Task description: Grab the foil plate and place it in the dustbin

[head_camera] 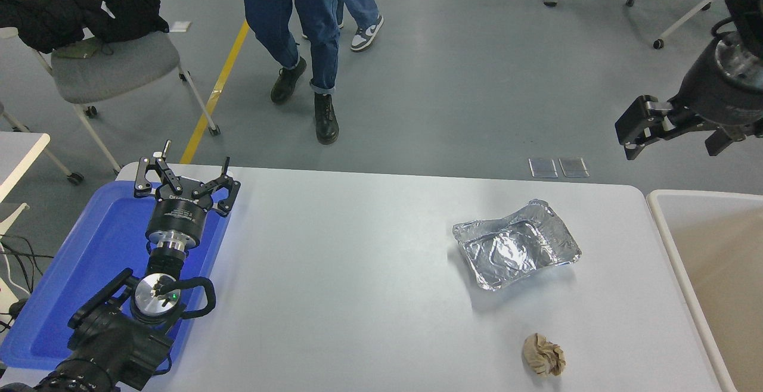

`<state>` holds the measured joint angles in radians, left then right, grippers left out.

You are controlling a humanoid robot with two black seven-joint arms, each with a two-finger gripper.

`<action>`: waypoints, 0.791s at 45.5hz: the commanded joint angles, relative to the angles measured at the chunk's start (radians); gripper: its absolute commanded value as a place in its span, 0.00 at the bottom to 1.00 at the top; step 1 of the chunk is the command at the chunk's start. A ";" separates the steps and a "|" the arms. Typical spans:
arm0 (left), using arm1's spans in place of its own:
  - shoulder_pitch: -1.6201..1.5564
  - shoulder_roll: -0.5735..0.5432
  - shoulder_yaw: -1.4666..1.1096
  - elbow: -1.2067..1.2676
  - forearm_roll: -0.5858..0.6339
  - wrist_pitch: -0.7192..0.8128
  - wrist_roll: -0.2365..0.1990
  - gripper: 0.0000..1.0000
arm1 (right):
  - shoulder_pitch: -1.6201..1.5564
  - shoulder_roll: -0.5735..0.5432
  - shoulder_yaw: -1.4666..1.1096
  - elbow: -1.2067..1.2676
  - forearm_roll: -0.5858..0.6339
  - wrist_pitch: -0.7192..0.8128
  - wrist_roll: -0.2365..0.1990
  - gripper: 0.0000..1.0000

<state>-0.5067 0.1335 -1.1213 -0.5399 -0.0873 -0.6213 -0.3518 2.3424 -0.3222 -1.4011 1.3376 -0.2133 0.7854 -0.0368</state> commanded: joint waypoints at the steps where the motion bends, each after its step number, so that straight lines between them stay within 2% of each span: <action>1: 0.001 0.000 0.000 0.000 0.001 0.000 -0.001 1.00 | -0.006 0.002 0.002 0.000 0.000 0.000 0.000 1.00; 36: -0.001 0.000 0.000 0.000 -0.002 0.000 0.002 1.00 | -0.006 -0.006 0.010 0.000 0.000 0.000 0.000 1.00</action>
<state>-0.5077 0.1334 -1.1213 -0.5399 -0.0883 -0.6213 -0.3500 2.3372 -0.3246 -1.3924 1.3376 -0.2130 0.7854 -0.0368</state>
